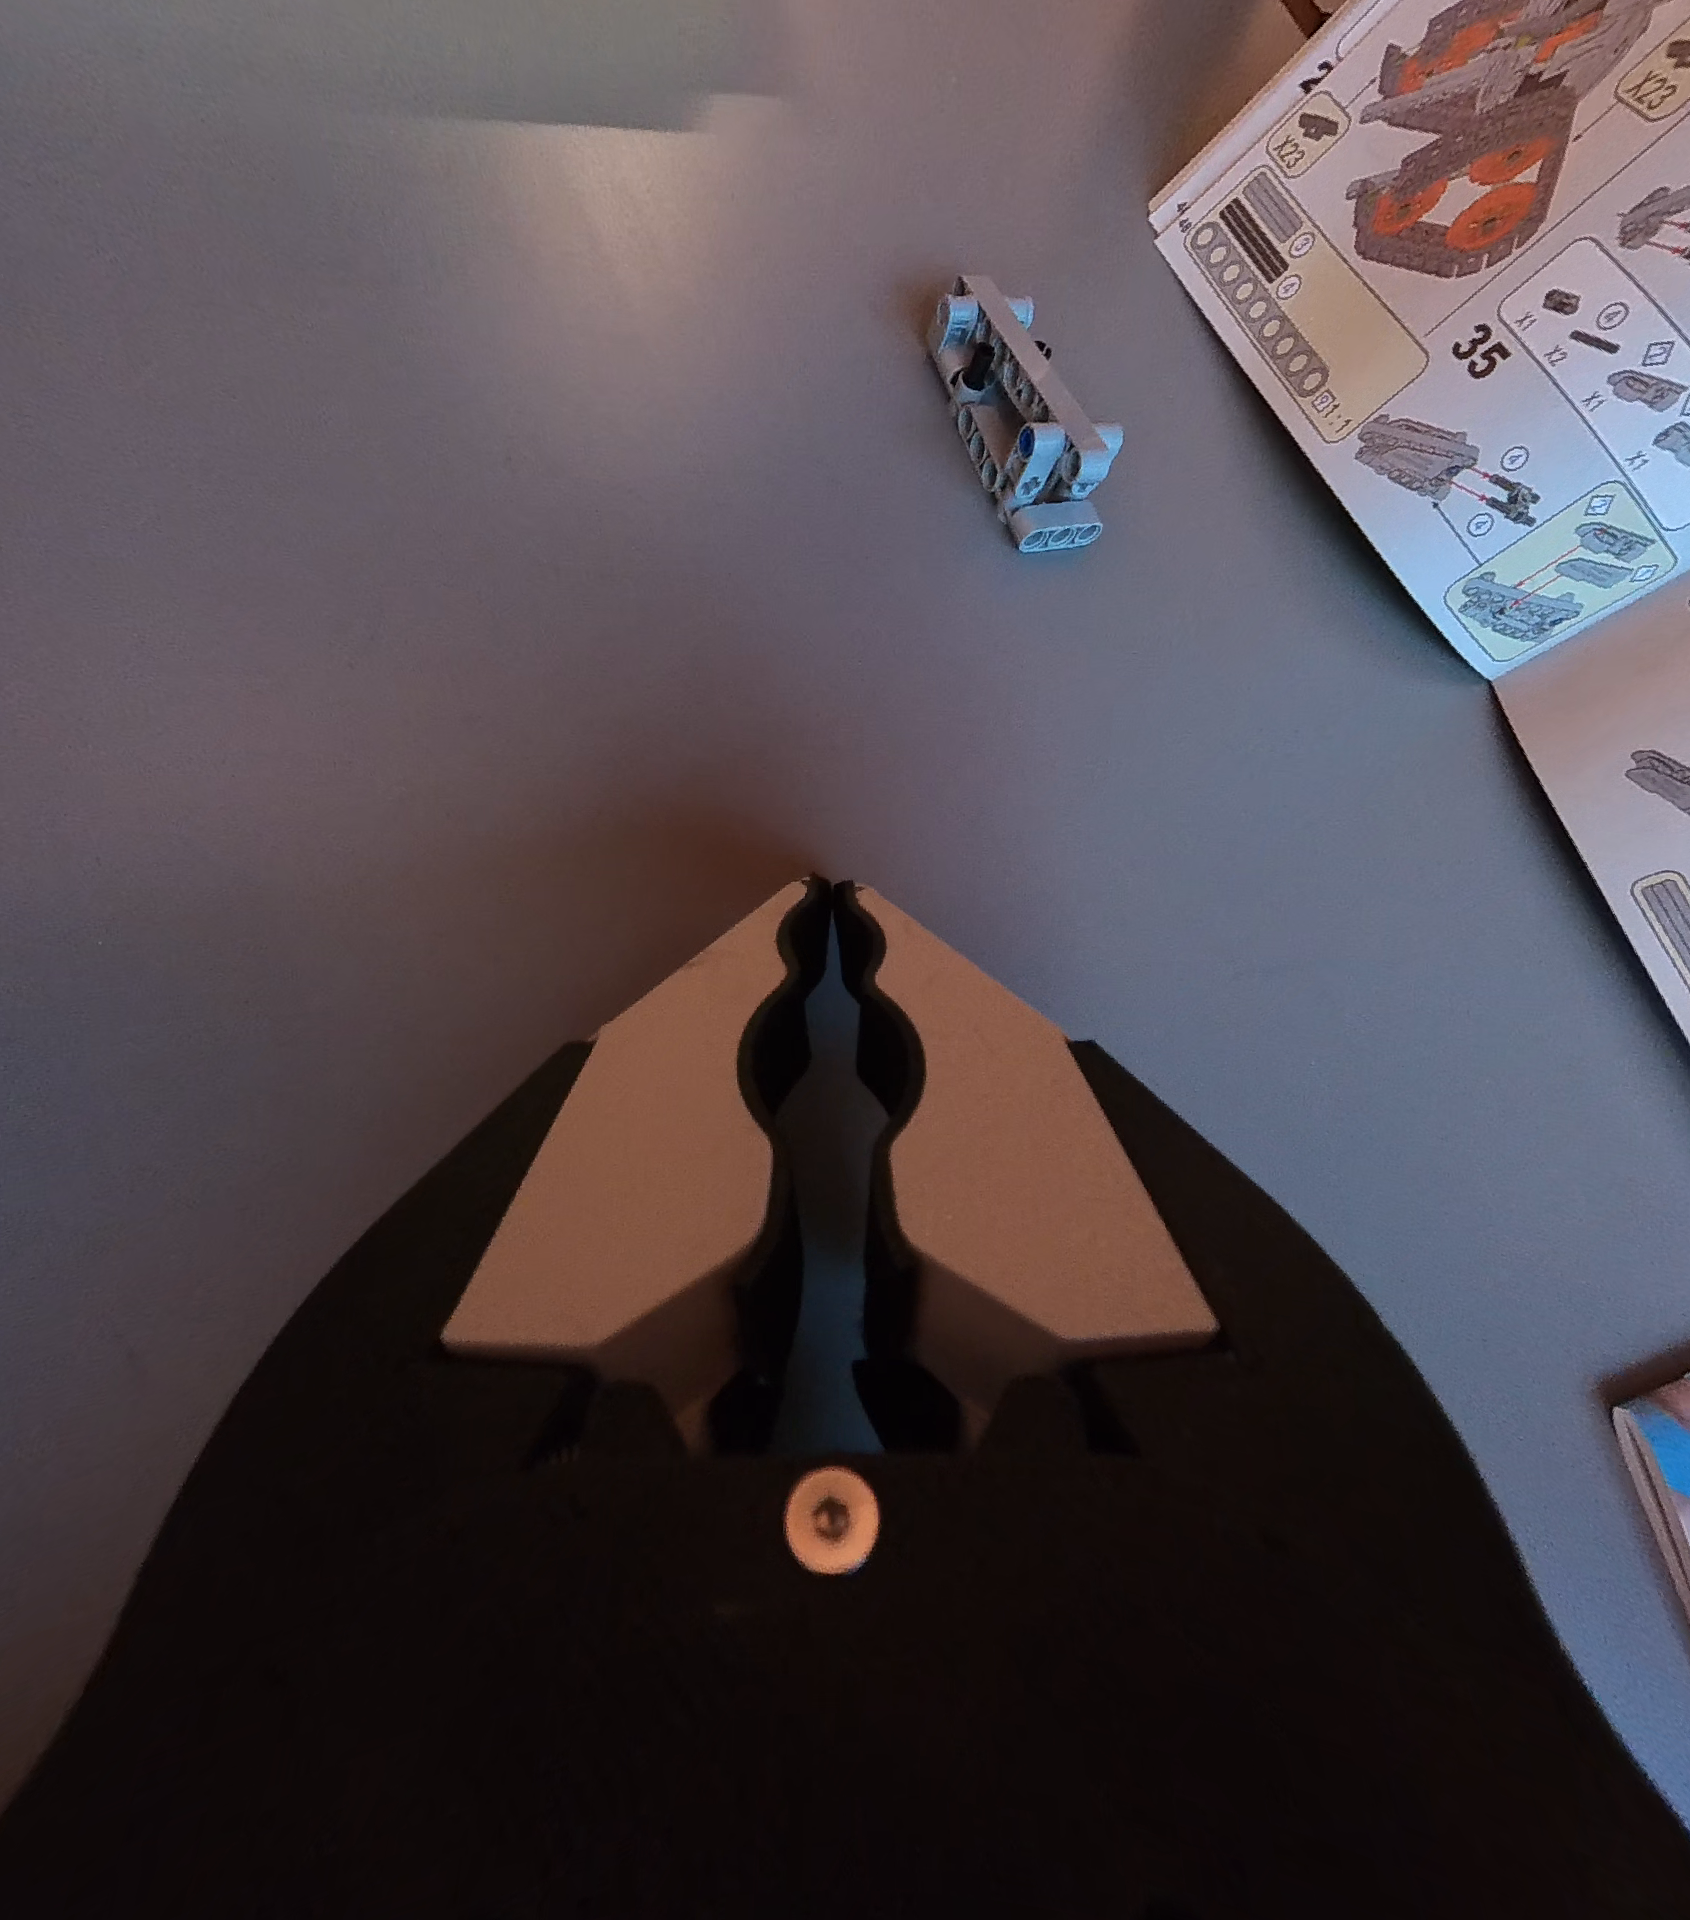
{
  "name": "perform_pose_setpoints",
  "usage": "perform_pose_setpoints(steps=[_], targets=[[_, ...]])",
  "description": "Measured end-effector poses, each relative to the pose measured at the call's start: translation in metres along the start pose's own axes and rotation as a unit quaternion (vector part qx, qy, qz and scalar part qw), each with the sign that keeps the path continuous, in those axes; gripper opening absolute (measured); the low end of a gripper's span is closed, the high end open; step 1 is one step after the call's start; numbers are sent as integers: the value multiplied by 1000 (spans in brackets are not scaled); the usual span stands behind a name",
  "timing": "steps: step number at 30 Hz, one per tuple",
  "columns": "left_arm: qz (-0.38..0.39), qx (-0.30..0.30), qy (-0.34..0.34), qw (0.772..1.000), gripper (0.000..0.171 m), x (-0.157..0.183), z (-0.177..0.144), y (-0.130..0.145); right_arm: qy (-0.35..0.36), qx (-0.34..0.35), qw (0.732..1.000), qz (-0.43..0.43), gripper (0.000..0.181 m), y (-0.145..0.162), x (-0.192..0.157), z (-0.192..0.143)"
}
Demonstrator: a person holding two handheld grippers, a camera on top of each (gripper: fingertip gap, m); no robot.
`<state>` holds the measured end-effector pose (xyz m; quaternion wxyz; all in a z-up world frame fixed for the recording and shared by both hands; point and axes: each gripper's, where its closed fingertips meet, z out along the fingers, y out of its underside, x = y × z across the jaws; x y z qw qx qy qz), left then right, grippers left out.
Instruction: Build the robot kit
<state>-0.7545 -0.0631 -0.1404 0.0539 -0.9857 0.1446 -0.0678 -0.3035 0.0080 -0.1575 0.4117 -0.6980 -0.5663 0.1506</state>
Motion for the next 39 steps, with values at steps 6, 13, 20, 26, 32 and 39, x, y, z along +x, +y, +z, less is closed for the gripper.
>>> perform_pose_setpoints(steps=[6, 13, 20, 26, 32, 39], targets=[[-18, 13, -10, 1000, 33, 15, -22, 45, 0, 0, 1000, 0, 1, 0, 0, 0], [-35, 47, -28, 998, 39, 2, -31, 50, 2, 0, 1000, -2, 1, 0, 0, 0], [-17, 126, -35, 991, 41, -18, -48, -12, 2, 0, 1000, -2, 1, 0, 0, 0], [17, 82, -63, 995, 36, -33, -25, -39, 3, 0, 1000, -1, 2, 0, 0, 0], [23, 83, -47, 995, 31, -31, -10, -43, 4, 0, 1000, -2, 2, 0, 0, 0], [12, 77, -47, 996, 29, -35, -4, -38, -2, 0, 1000, 6, 2, 0, 0, 0]])
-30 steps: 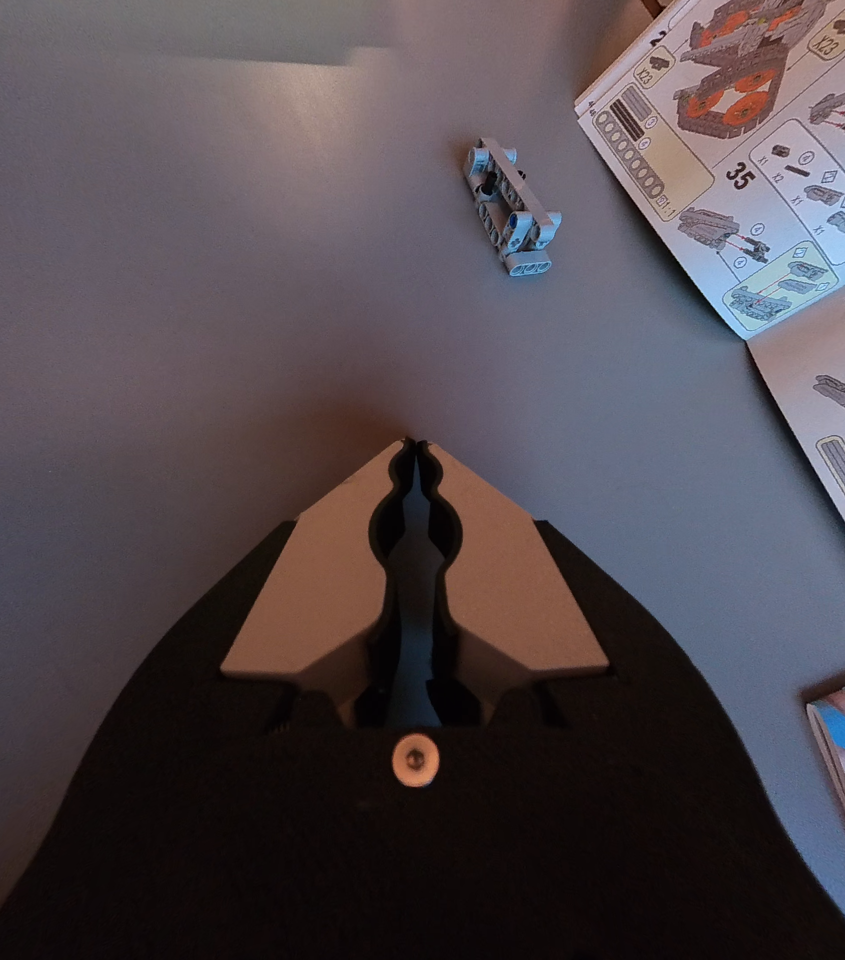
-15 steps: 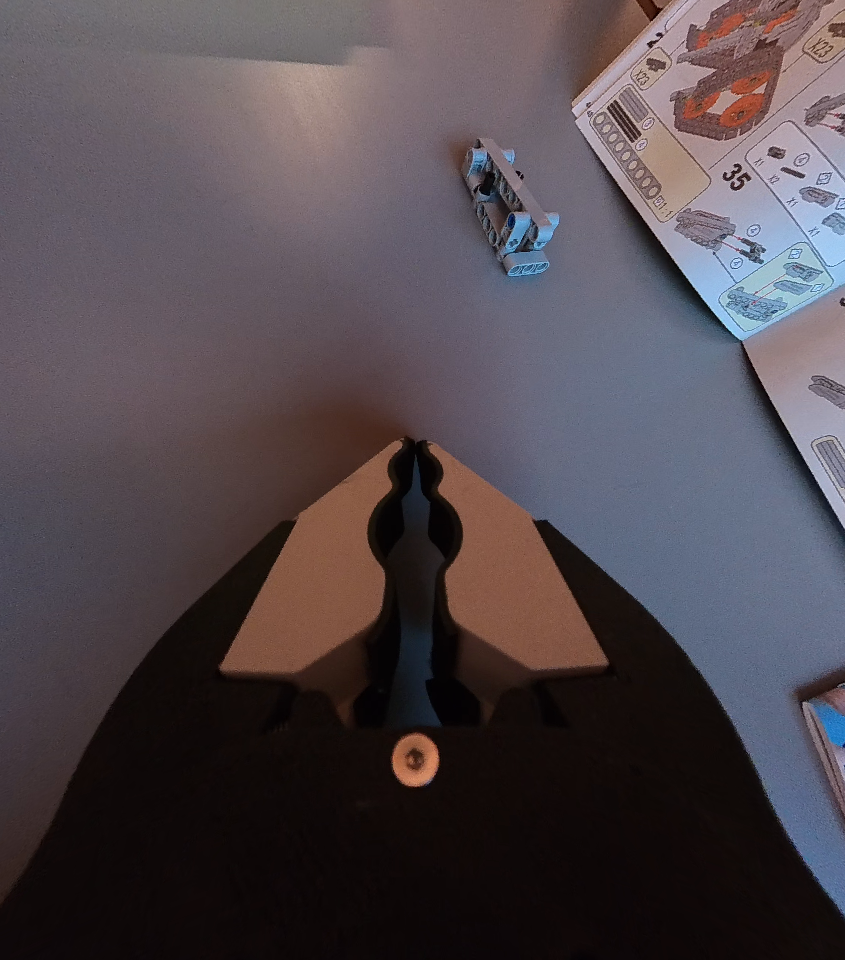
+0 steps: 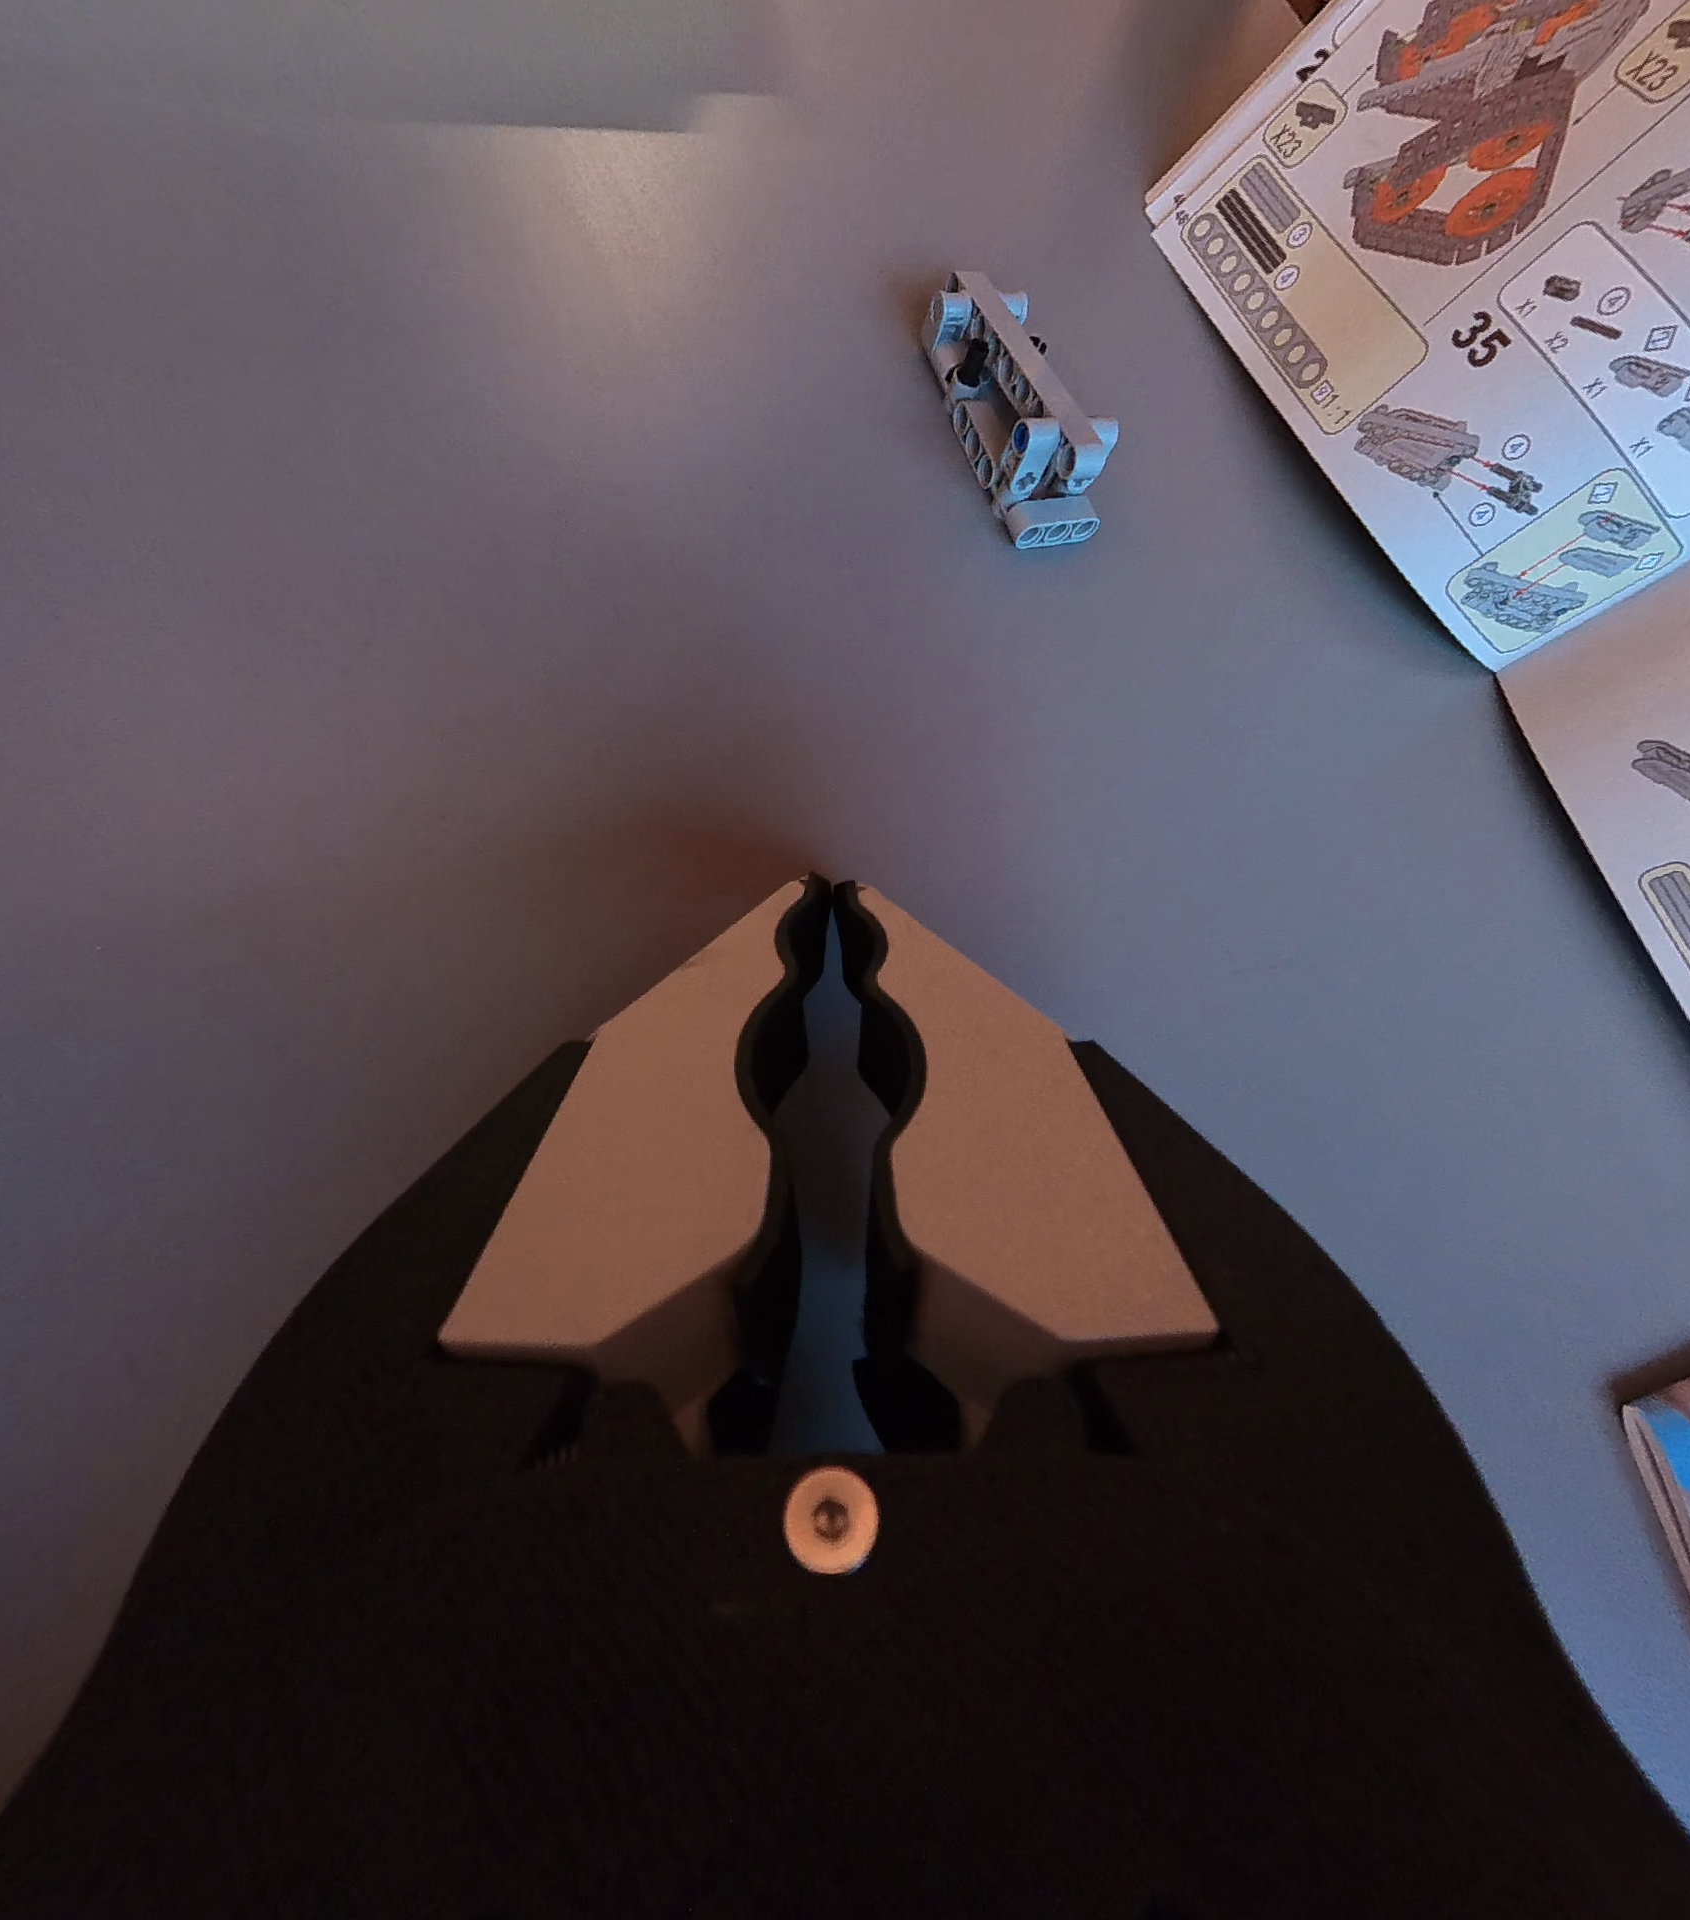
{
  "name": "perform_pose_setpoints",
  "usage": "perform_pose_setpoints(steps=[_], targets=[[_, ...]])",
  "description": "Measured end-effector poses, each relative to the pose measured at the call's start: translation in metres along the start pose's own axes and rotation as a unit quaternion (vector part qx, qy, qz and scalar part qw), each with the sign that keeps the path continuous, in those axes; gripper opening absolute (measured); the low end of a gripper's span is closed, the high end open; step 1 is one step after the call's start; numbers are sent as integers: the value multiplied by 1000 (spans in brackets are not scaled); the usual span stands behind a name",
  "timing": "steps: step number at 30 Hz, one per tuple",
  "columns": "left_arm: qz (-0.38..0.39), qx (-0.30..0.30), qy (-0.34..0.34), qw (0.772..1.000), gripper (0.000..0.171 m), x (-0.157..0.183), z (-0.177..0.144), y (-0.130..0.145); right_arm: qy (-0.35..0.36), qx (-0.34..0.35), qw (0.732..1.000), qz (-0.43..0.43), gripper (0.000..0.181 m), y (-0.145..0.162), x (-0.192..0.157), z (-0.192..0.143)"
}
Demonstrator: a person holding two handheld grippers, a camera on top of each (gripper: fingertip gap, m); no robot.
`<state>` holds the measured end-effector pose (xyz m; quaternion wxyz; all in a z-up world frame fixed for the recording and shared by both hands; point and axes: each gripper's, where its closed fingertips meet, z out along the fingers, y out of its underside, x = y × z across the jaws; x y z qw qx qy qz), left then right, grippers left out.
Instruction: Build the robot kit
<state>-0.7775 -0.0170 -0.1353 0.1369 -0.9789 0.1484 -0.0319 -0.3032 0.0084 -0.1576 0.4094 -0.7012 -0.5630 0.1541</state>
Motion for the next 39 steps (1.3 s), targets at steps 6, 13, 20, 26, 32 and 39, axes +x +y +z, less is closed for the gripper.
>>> perform_pose_setpoints(steps=[6, 13, 20, 26, 32, 39], targets=[[3, -4, 3, 1000, 29, 1, 3, 2, 3, 0, 1000, -4, 2, 0, 0, 0], [-1, 9, -3, 1000, 26, -3, -2, 0, 2, 0, 1000, -3, 2, 0, 0, 0], [-7, 17, -5, 1000, 25, -2, -11, 2, -3, 0, 1000, 3, 2, 0, 0, 0], [-2, 16, 21, 1000, 22, 10, -7, 5, -3, 0, 1000, 2, 2, 0, 0, 0], [20, -6, 69, 997, 17, 38, 6, 5, -3, 0, 1000, 3, 2, 0, 0, 0], [47, -39, 38, 997, 17, 31, 20, 7, -3, 0, 1000, 2, 2, 0, 0, 0]])
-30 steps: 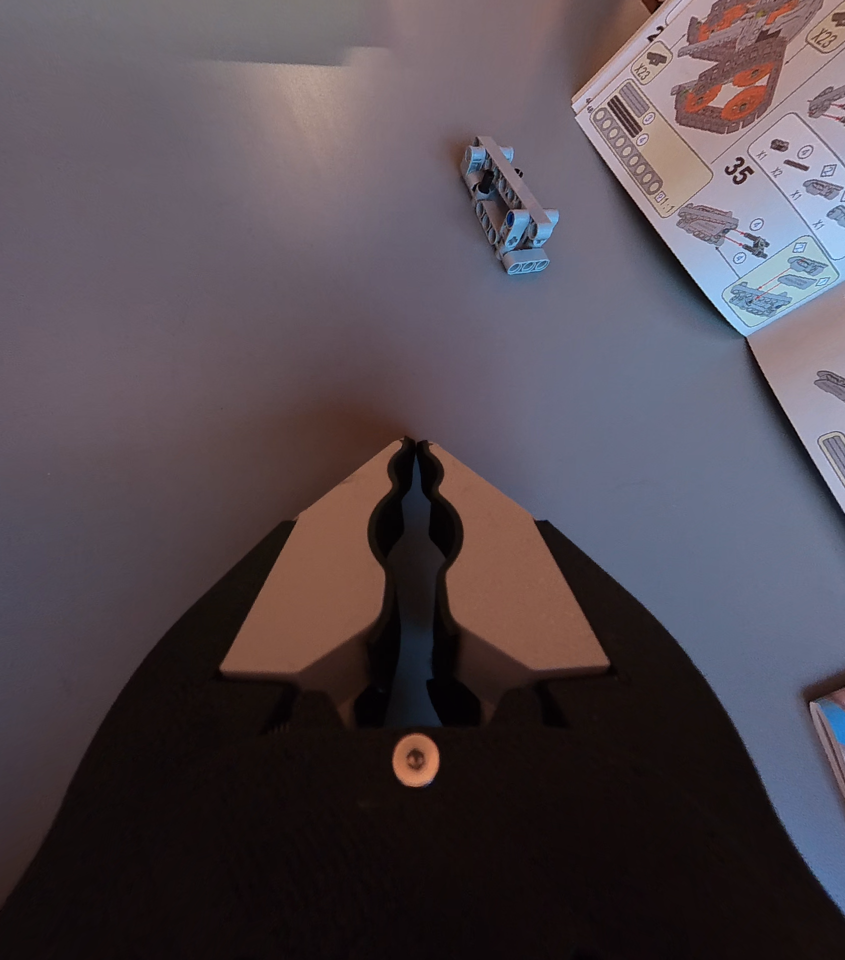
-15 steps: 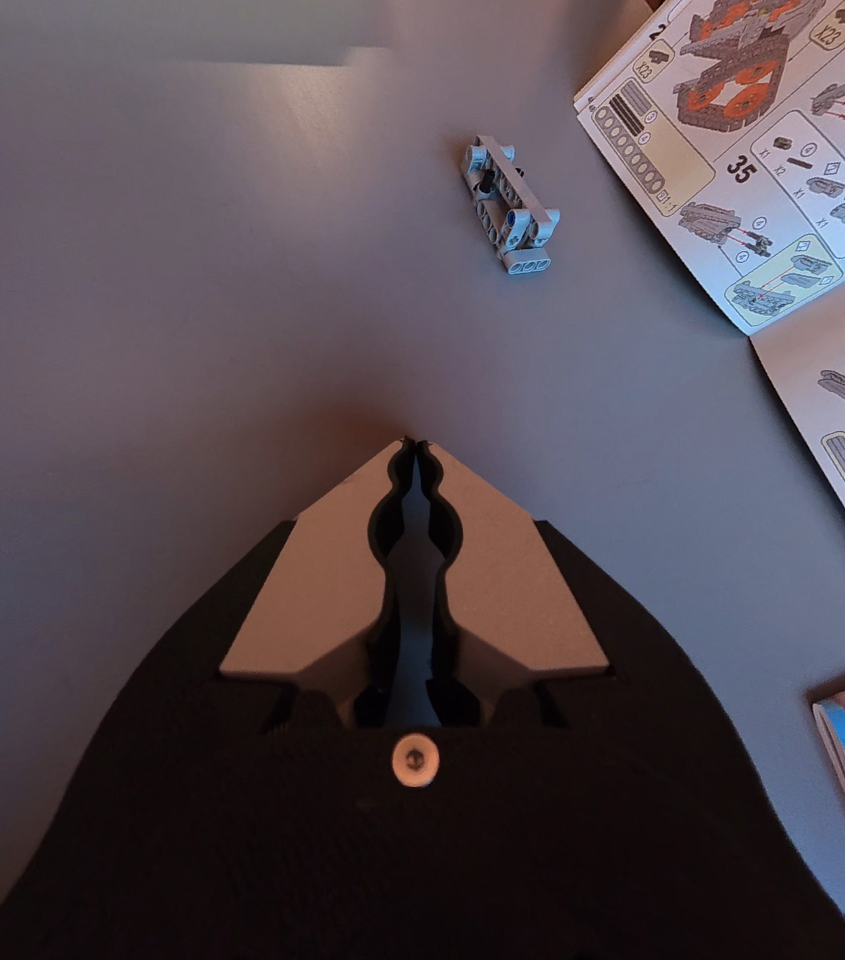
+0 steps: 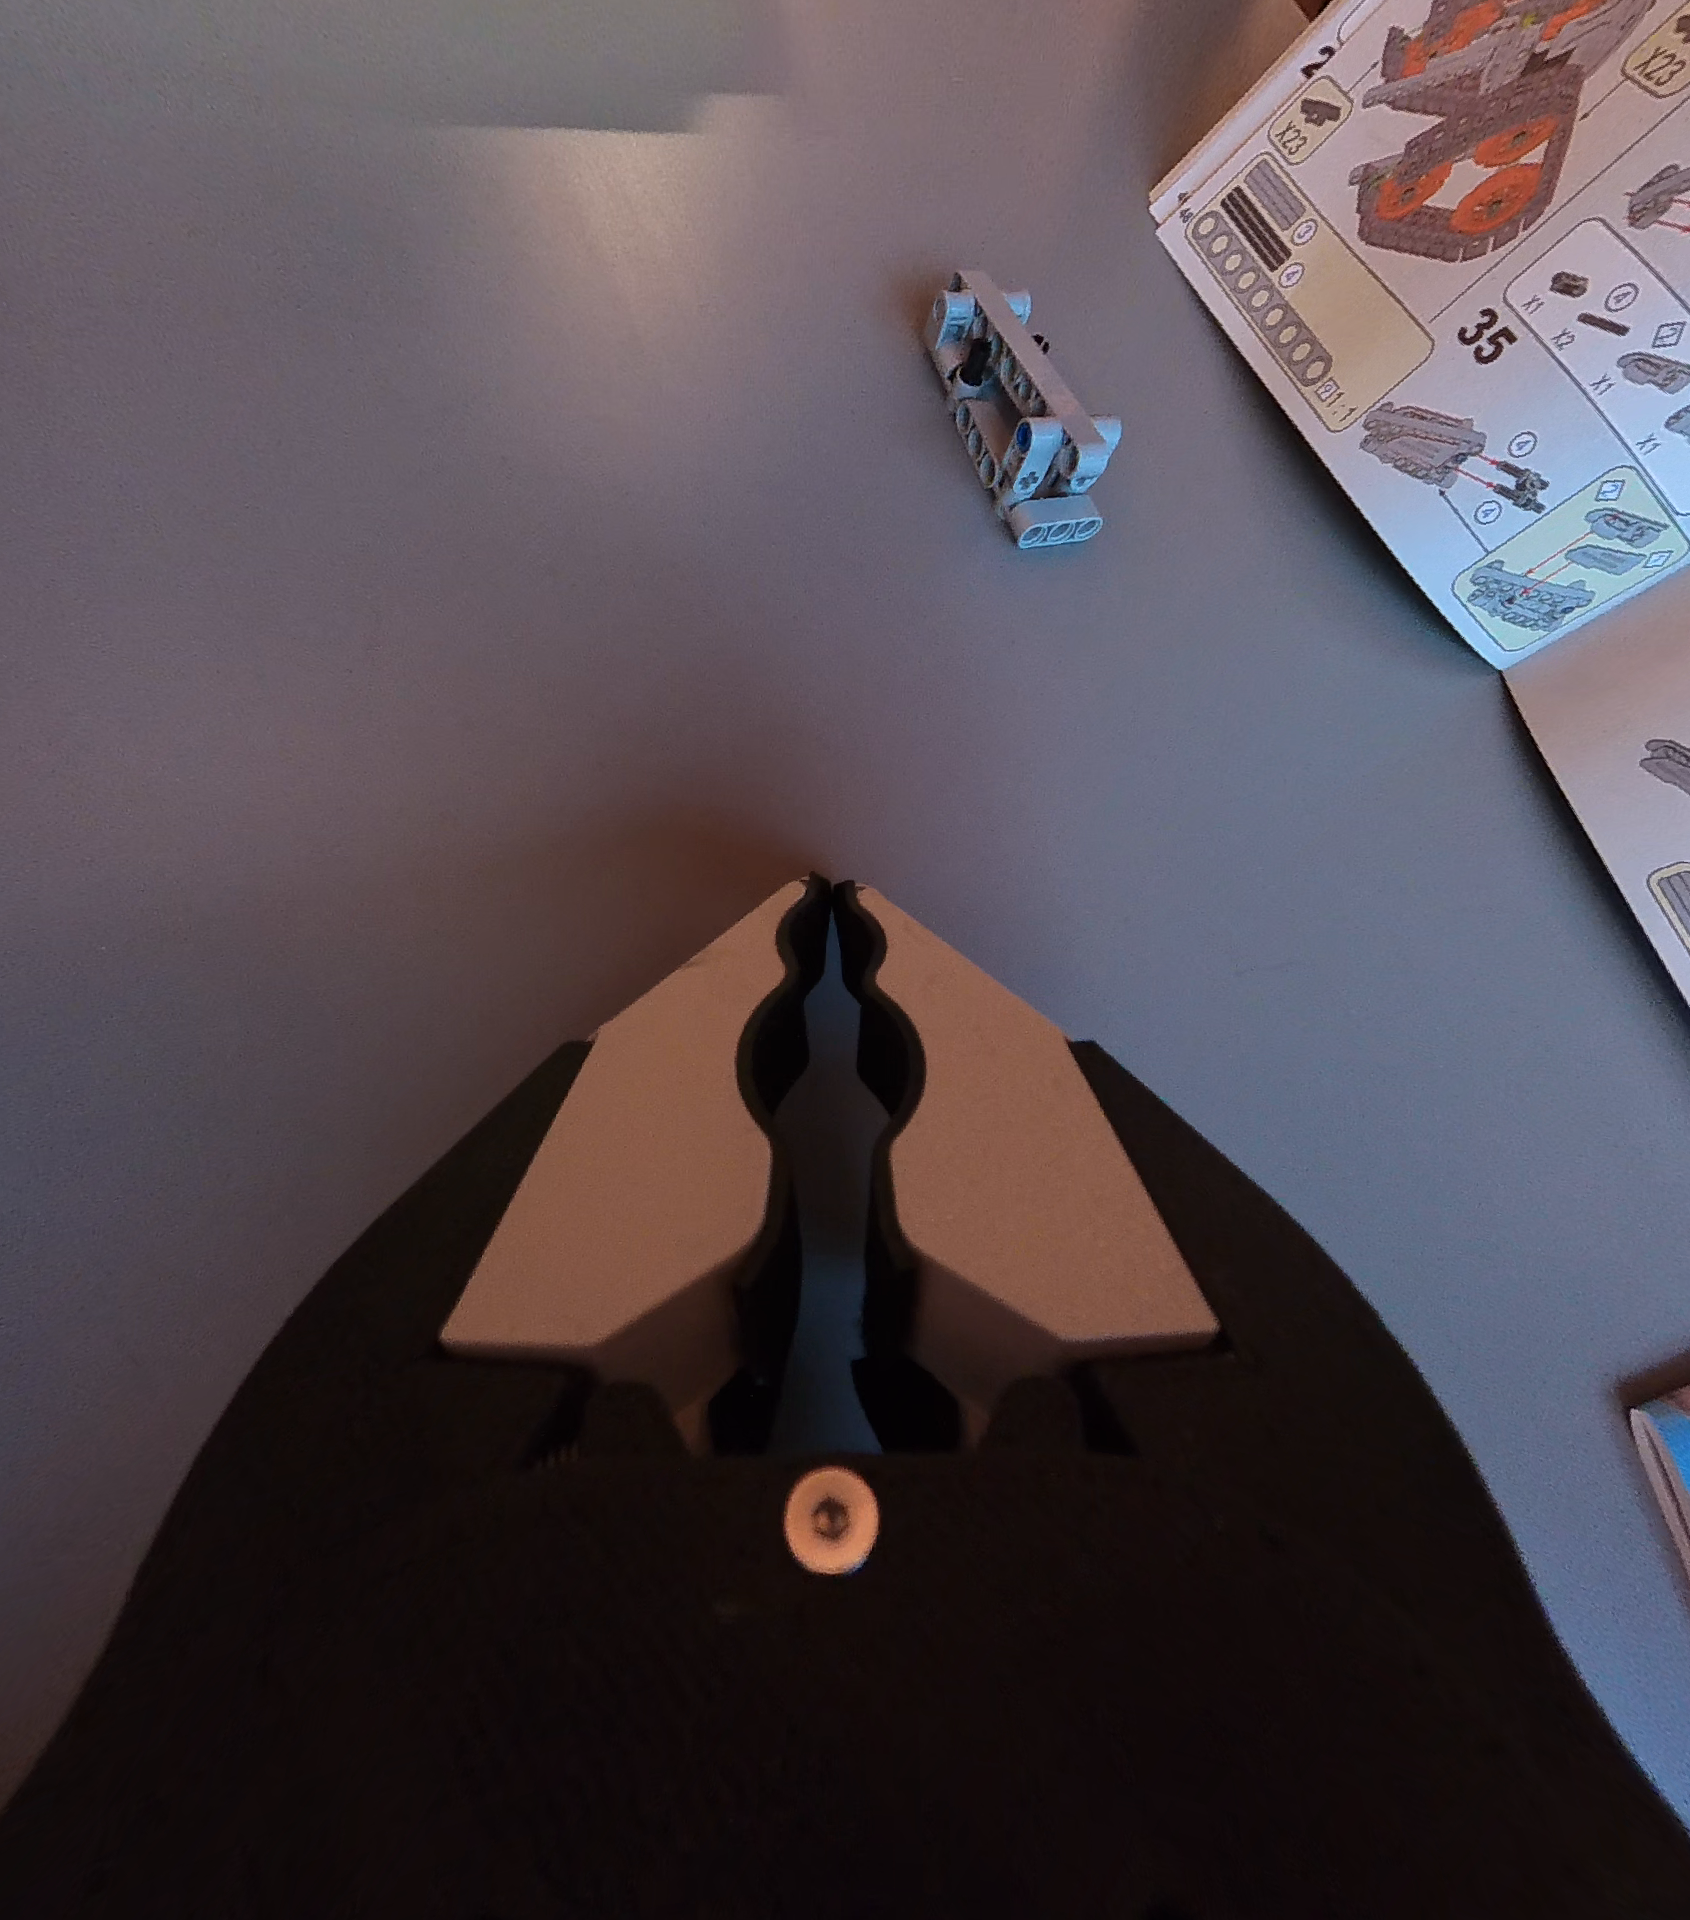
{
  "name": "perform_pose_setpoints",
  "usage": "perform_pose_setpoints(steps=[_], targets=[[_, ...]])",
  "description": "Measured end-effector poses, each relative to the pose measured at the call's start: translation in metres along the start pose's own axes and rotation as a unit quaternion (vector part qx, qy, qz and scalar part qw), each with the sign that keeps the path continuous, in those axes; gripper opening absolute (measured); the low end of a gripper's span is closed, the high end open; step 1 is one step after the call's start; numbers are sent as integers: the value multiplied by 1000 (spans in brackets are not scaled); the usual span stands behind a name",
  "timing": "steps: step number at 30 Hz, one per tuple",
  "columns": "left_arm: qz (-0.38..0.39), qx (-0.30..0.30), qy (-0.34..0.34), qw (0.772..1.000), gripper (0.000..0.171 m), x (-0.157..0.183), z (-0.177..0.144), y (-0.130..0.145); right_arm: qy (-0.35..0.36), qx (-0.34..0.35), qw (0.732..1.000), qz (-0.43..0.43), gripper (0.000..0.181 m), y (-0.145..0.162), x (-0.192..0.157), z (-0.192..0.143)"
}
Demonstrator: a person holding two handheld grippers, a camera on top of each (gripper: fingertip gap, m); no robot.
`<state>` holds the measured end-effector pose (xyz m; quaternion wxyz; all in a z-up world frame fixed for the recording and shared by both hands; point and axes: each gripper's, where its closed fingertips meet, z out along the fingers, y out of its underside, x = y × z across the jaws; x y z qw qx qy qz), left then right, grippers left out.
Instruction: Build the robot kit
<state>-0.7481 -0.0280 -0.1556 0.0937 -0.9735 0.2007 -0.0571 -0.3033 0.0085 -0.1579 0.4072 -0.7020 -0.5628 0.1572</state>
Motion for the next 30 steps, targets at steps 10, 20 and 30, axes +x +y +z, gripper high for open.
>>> perform_pose_setpoints(steps=[10, 20, 30], targets=[[42, -21, -4, 999, 20, 7, 6, -3, -1, 0, 1000, 3, 2, 0, 0, 0], [56, -44, -45, 996, 1, -2, 7, 0, 0, 1, 1000, -2, 2, 0, 0, 0], [-49, 59, 93, 993, 0, 14, -29, -14, -4, 1, 1000, -1, 2, 0, -1, 0]])
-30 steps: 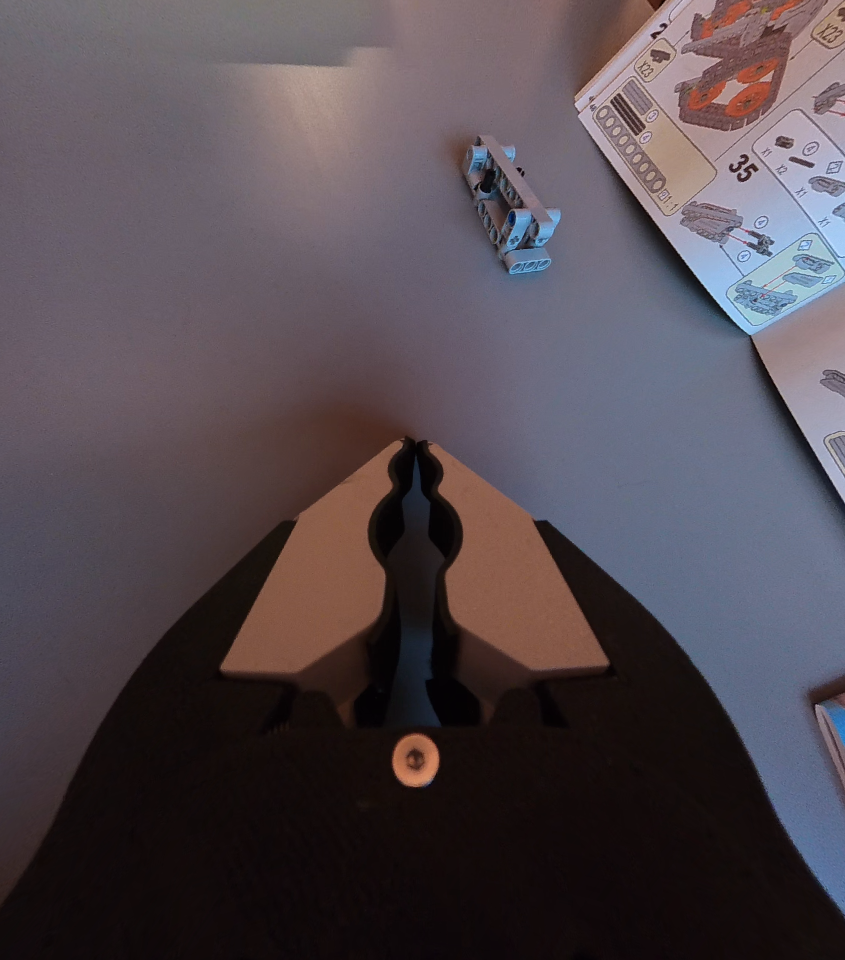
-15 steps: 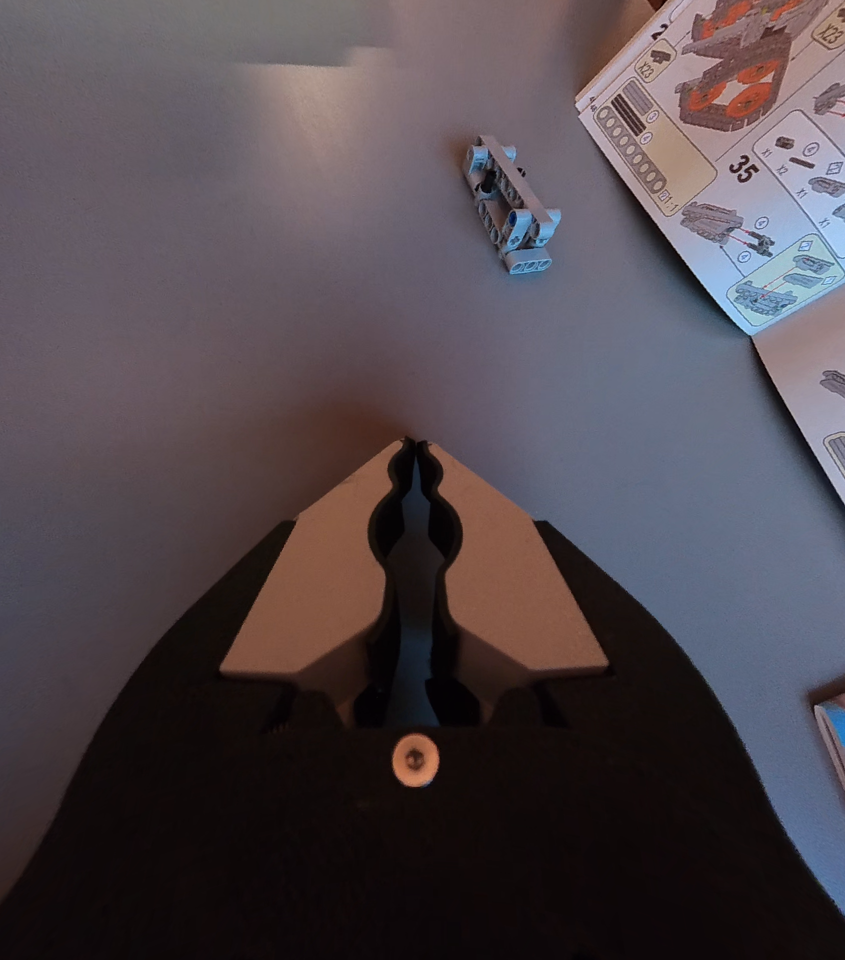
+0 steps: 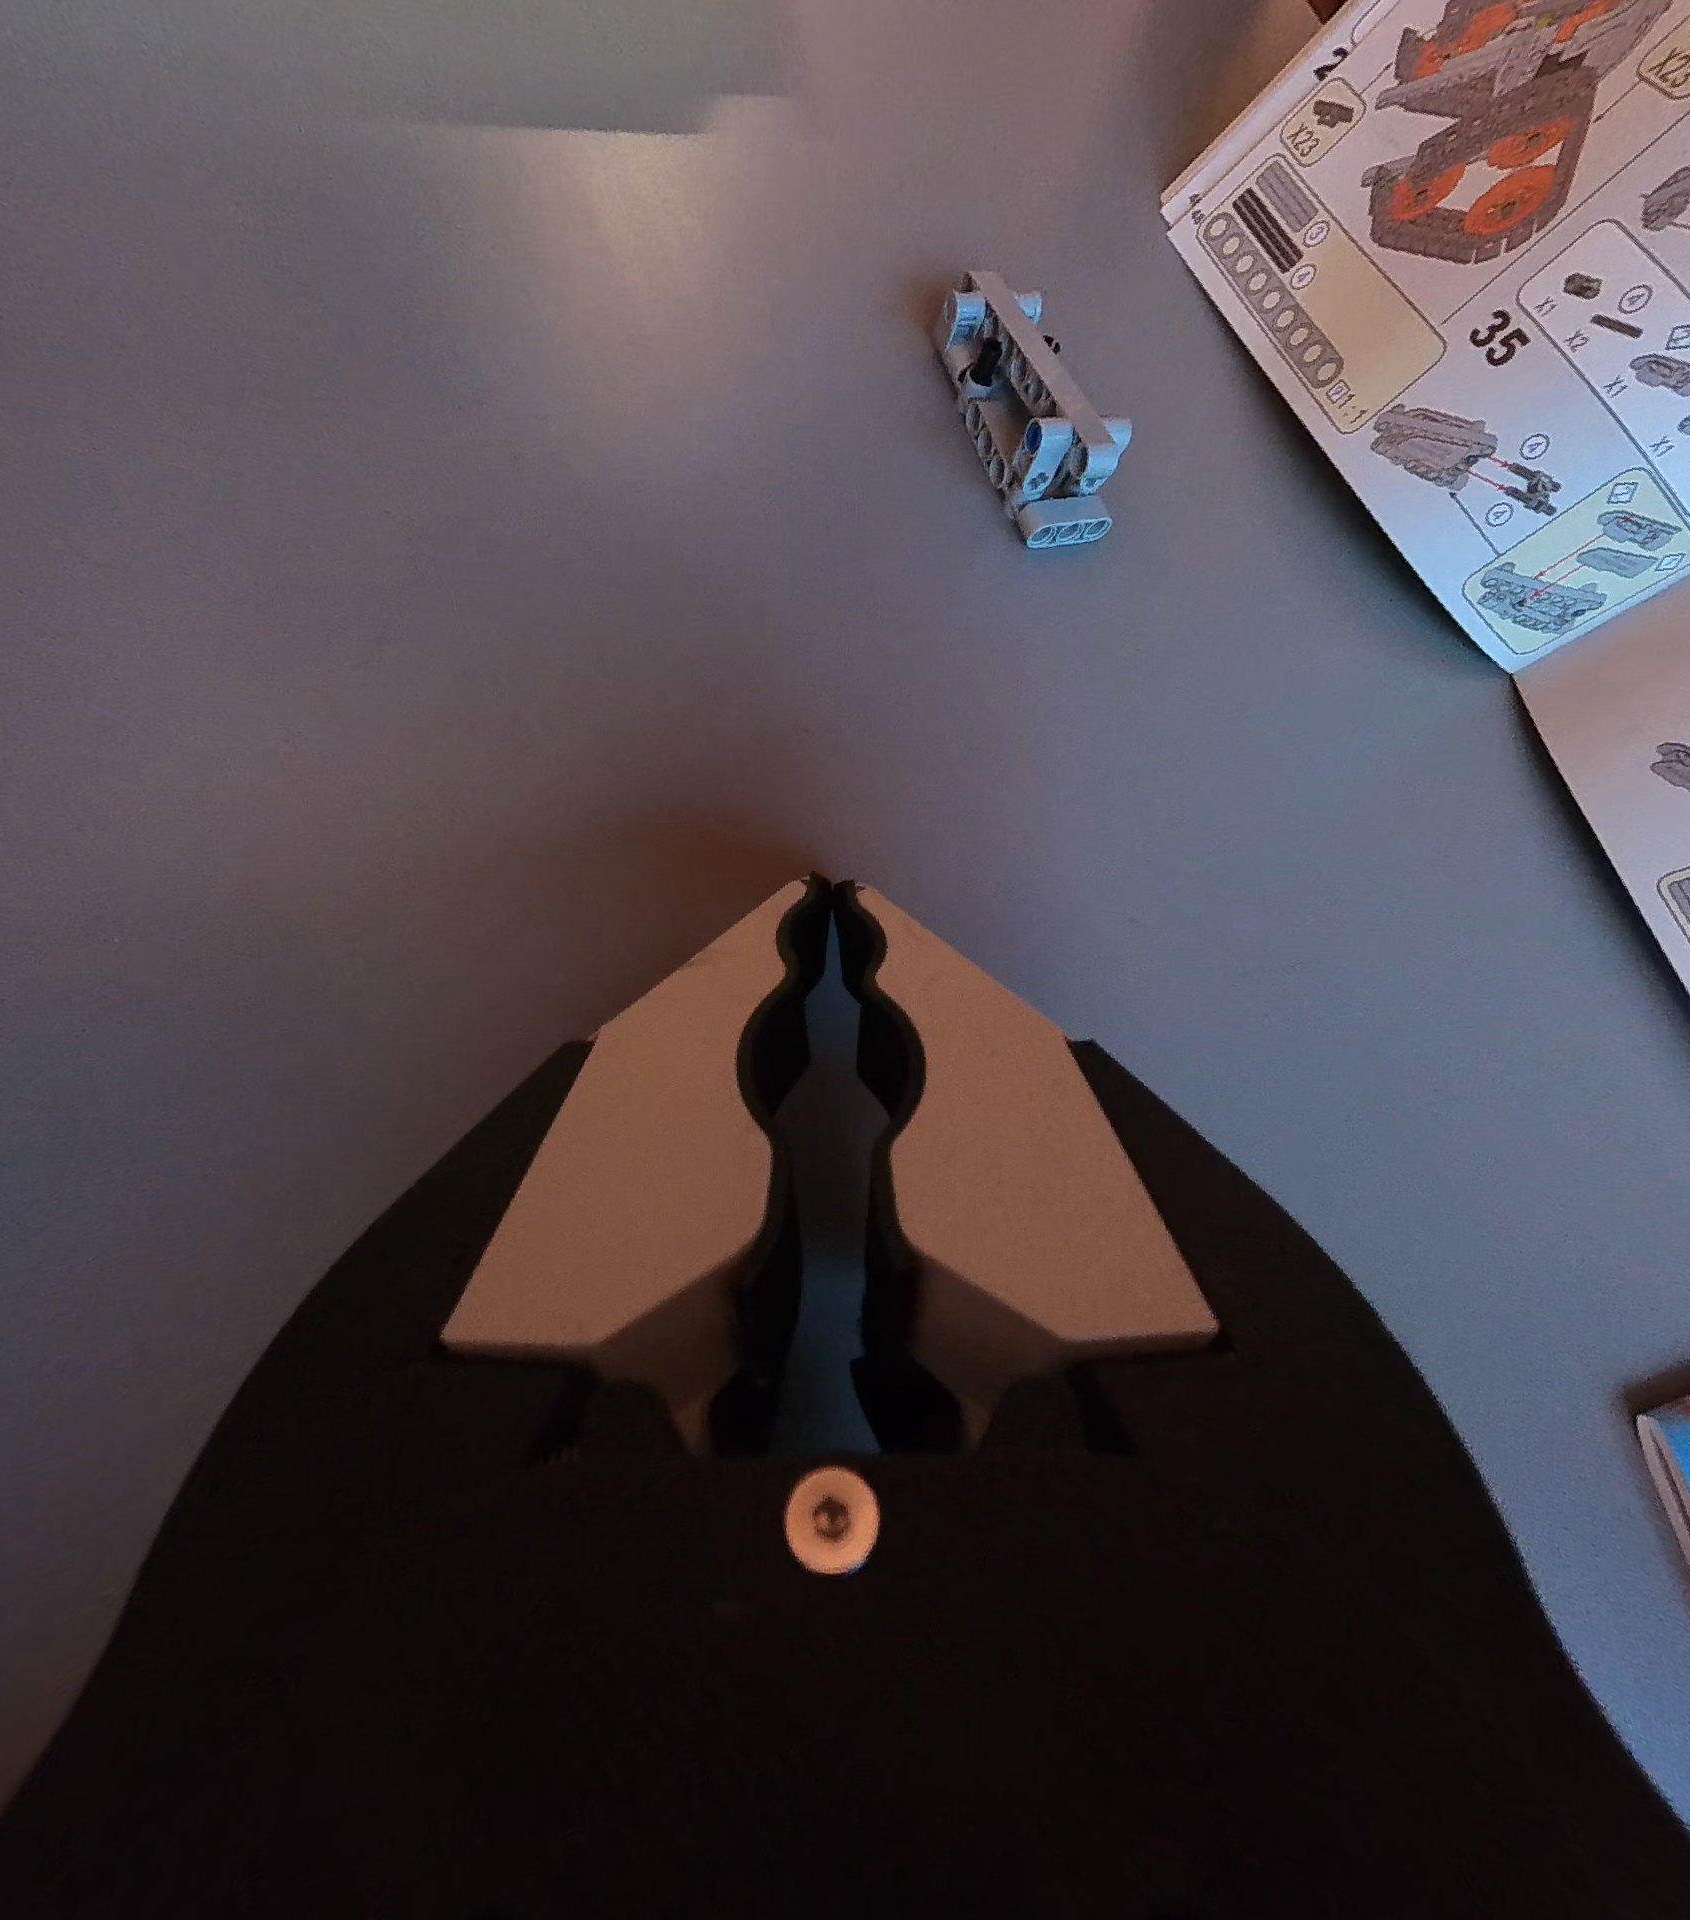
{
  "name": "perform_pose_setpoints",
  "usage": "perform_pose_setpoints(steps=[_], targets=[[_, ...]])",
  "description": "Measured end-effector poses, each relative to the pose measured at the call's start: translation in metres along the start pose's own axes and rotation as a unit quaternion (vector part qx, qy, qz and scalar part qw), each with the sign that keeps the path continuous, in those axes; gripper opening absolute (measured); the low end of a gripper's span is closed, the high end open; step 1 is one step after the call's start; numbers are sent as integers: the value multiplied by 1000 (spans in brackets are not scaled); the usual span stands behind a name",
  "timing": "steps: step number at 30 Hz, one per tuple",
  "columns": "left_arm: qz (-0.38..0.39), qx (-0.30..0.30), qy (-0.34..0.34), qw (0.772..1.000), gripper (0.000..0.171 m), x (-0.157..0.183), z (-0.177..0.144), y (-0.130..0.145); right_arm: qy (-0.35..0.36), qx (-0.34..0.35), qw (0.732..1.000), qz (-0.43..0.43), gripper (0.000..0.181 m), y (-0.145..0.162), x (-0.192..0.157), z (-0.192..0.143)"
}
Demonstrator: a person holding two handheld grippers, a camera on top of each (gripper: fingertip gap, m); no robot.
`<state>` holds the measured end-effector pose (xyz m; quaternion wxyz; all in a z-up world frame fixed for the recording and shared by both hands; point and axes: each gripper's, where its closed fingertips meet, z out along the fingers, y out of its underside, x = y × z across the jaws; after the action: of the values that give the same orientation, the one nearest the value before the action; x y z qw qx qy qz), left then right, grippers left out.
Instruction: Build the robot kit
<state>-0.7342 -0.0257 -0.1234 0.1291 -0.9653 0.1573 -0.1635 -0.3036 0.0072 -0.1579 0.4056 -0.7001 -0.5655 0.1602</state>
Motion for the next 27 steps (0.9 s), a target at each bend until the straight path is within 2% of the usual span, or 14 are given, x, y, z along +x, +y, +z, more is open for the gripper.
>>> perform_pose_setpoints(steps=[2, 5, 9, 15, 27], targets=[[-24, 19, 59, 998, 0, 13, -5, -1, 1, 0, 1000, -1, 2, 0, 0, 0], [-44, 30, 93, 994, 0, 17, -8, 0, 3, 0, 1000, -3, 2, 0, 0, 0], [-47, 25, 67, 996, 0, 9, -6, 5, 0, 0, 1000, 1, 2, 0, 0, 0], [-49, 8, -23, 999, 0, -15, -5, 14, -1, 0, 1000, 3, 2, 0, 0, 0], [-43, 3, -27, 999, 0, -14, -1, 19, -2, 0, 1000, 5, 2, 0, 0, 0]])
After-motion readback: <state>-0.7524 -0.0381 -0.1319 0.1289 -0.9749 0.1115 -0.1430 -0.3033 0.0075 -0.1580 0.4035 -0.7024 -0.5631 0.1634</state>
